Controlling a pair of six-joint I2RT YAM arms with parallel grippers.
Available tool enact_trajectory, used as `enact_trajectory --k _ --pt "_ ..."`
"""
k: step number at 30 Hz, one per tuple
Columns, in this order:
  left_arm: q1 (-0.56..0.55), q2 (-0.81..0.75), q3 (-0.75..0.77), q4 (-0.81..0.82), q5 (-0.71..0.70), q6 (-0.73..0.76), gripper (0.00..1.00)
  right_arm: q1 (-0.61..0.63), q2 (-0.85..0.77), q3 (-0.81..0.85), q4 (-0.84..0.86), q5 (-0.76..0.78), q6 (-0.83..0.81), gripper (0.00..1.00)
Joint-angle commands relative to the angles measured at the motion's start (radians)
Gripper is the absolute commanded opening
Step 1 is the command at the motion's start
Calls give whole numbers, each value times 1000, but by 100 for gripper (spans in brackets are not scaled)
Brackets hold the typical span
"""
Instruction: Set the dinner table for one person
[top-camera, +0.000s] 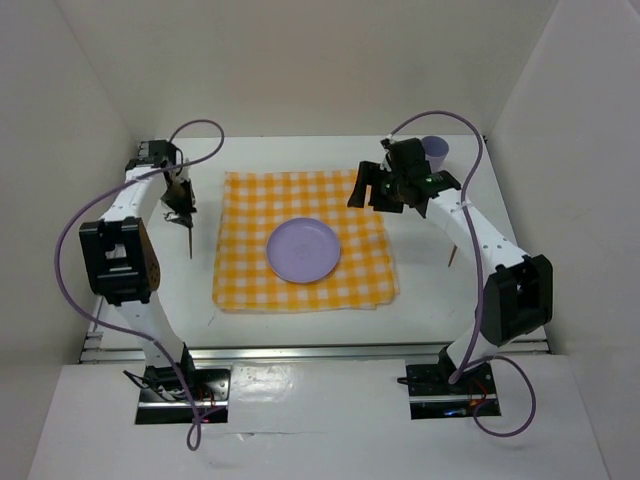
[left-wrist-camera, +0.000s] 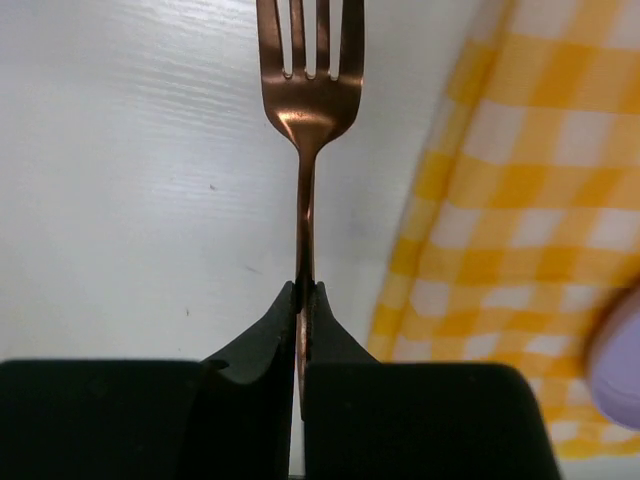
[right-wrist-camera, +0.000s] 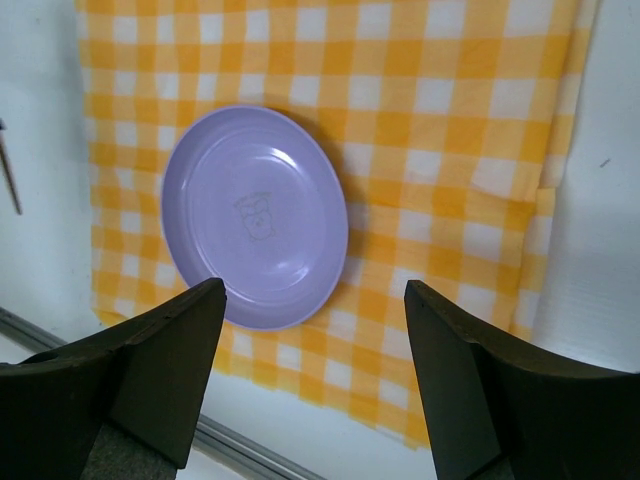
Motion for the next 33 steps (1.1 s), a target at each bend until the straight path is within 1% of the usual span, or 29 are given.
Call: enact_trajectory --k 1,2,3,4,8,9,11,12,15,17,20,22,26,33 --pt "-43 -180 36 -32 50 -92 0 -51 -37 -38 -12 -17 10 80" --pt "-57 -207 13 -45 80 -112 0 -74 -37 -58 -12 -26 21 80" --pt "-74 -207 -7 -45 81 -121 0 -74 -37 -67 -22 -37 21 80" --pt "-118 -232 -34 -33 81 -121 0 -89 -37 -76 -22 -37 21 80" --pt "-240 -261 -166 19 -43 -193 0 -109 -60 -121 -2 -57 21 80" --pt "-263 -261 -180 33 -54 -210 0 -119 -69 -133 -2 -57 21 80" --pt "-315 -235 -180 45 -71 -239 0 -128 -78 -133 -2 -57 30 80" --pt "-329 -218 -170 45 -117 -268 0 -128 -79 -144 -2 -57 30 80" --pt "-384 -129 -110 9 -183 -303 0 -137 -88 -155 -2 -45 30 80" --pt "-428 -88 -101 -4 -220 -325 0 -146 -88 -164 -2 -36 30 80" --pt "-451 -23 -100 -13 -232 -351 0 -155 -88 -173 -11 -36 30 80" --pt "-452 -14 -90 -13 -232 -362 0 -156 -88 -173 -11 -36 30 80" --pt "-452 52 -70 -22 -237 -371 0 -165 -88 -182 -11 -26 21 80" --pt "-452 73 -70 -13 -185 -324 0 -203 -79 -192 -52 3 21 80"
